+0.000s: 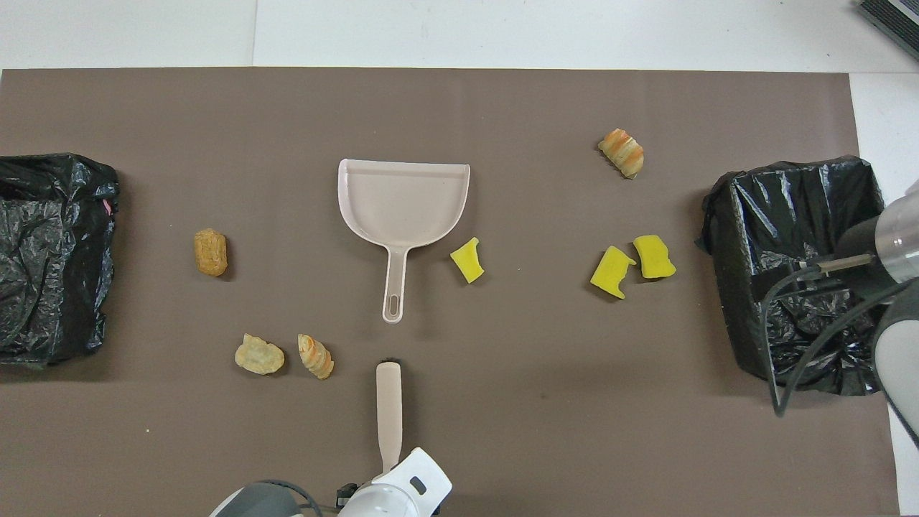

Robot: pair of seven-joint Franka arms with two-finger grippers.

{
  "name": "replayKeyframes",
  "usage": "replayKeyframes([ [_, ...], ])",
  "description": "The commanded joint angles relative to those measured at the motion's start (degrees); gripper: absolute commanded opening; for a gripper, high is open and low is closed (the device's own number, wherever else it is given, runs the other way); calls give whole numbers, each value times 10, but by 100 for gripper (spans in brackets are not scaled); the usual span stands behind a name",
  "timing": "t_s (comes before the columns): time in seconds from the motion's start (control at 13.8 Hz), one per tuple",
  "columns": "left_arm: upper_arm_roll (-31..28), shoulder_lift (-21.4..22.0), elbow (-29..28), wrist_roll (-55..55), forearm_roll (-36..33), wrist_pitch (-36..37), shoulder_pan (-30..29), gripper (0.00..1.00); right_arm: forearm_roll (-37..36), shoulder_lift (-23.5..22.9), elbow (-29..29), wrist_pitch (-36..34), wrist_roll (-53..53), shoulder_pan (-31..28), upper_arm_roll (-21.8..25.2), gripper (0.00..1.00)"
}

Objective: Sweep and dump trash in bin
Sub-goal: 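Reach the left gripper toward the wooden brush handle, then grasp the brush with the left gripper while the right gripper grasps the dustpan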

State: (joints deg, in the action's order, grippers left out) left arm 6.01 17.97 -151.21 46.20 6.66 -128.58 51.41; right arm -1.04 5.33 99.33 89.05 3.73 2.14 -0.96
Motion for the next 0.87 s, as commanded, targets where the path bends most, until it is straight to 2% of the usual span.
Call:
replayKeyframes([
  [0.0,-9,10,-13,10,7,11,15,40,11,13,23,25,-12,14,-5,100],
  [0.14,-11,9,-5,2,7,48,13,9,11,4,24,34,-26,16,-6,100],
  [0.22,-12,9,-1,5,7,53,7,0,12,-1,25,58,-33,25,-6,100],
  [0.72,-14,4,14,-2,-2,90,-60,0,35,-71,14,197,-167,116,-7,100],
  [0.8,-14,3,14,-5,-21,103,-88,0,35,-80,10,215,-186,125,-7,100],
])
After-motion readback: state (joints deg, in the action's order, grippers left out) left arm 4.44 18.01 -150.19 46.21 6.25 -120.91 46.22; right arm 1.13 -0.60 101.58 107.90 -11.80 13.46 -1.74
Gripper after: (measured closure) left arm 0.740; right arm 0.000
